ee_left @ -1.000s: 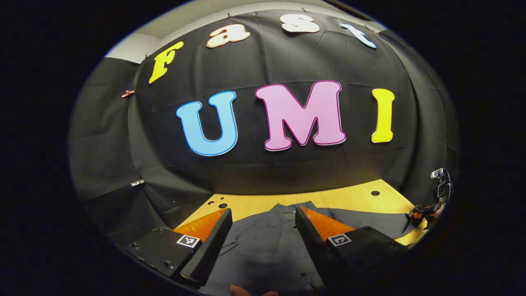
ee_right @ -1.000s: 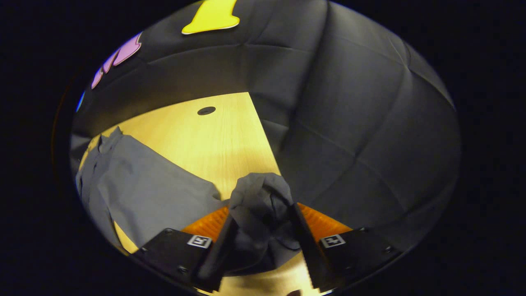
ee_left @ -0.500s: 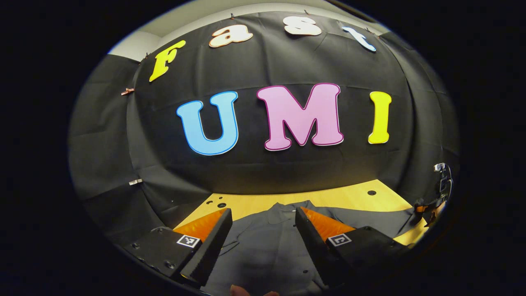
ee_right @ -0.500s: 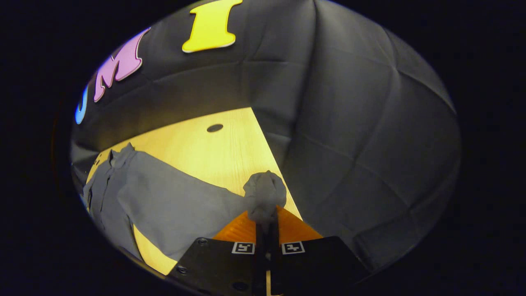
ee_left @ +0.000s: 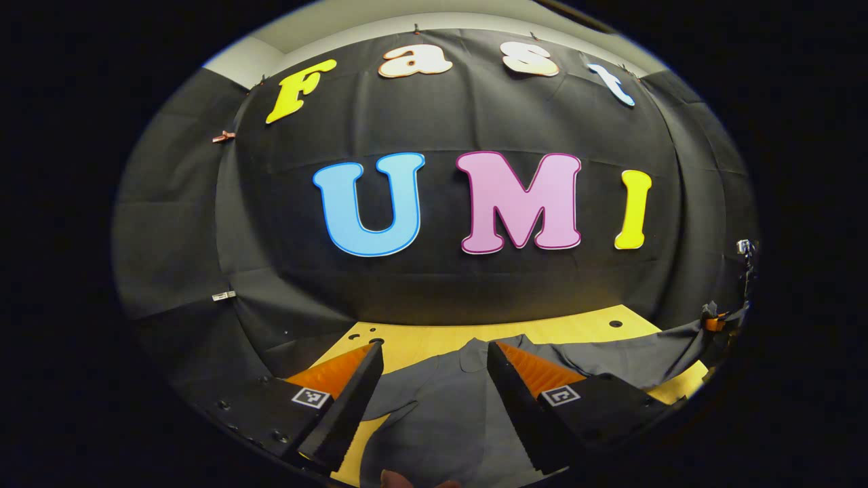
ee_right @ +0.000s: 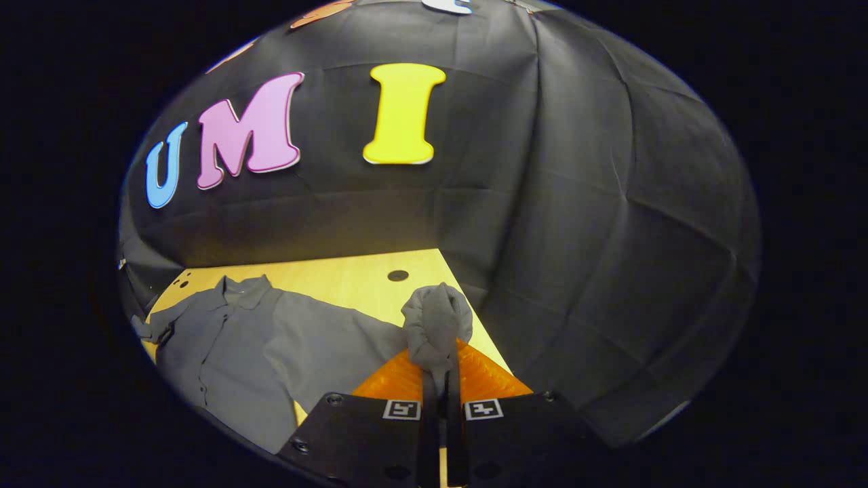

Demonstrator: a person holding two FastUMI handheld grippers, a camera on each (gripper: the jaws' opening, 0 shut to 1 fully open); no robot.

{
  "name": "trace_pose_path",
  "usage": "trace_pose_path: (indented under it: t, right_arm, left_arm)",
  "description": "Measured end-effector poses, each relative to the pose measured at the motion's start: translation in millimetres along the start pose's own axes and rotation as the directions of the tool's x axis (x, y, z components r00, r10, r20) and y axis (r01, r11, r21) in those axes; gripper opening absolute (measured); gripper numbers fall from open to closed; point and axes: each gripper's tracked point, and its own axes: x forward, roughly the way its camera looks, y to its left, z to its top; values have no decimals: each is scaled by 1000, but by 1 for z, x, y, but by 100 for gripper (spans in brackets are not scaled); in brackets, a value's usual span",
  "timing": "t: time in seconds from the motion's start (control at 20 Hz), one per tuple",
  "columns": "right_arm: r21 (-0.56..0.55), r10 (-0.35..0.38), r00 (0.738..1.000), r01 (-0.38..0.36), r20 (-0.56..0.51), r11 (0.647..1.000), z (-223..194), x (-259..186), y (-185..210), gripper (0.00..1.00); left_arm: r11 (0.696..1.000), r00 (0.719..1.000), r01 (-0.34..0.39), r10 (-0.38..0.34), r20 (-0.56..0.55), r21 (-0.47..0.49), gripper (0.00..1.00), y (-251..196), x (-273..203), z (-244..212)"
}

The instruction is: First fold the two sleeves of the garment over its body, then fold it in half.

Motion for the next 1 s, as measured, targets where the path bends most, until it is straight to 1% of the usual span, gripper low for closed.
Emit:
trace_pose_path:
  t: [0.15, 0.3, 0.35, 0.6, 0.85, 1.0]
  right_arm:
    - [17, 2, 999, -3, 38, 1000, 21, -23, 35, 9]
    - [21, 4, 995, -6, 102, 1000, 51, -42, 74, 9]
    - [23, 12, 993, -15, 114, 1000, 58, -47, 88, 9]
    - [17, 93, 983, -97, 158, 995, 86, -58, 184, 8]
    - [-23, 185, 970, -183, 156, 983, 88, -60, 285, 9]
    - [-52, 232, 964, -227, 127, 973, 75, -56, 338, 9]
  left_arm:
    - [1000, 1000, -15, 16, 10, -21, 97, 36, 1, 1]
    - [999, 1000, -28, 29, 12, -30, 97, 72, 1, -5]
    - [999, 999, -33, 34, 9, -34, 97, 85, 1, -7]
    - [997, 998, -67, 67, 4, -39, 97, 150, 2, -23]
    - [997, 997, -70, 70, -10, -29, 97, 213, 10, -47]
    - [996, 996, -88, 88, -28, -31, 97, 248, 20, -63]
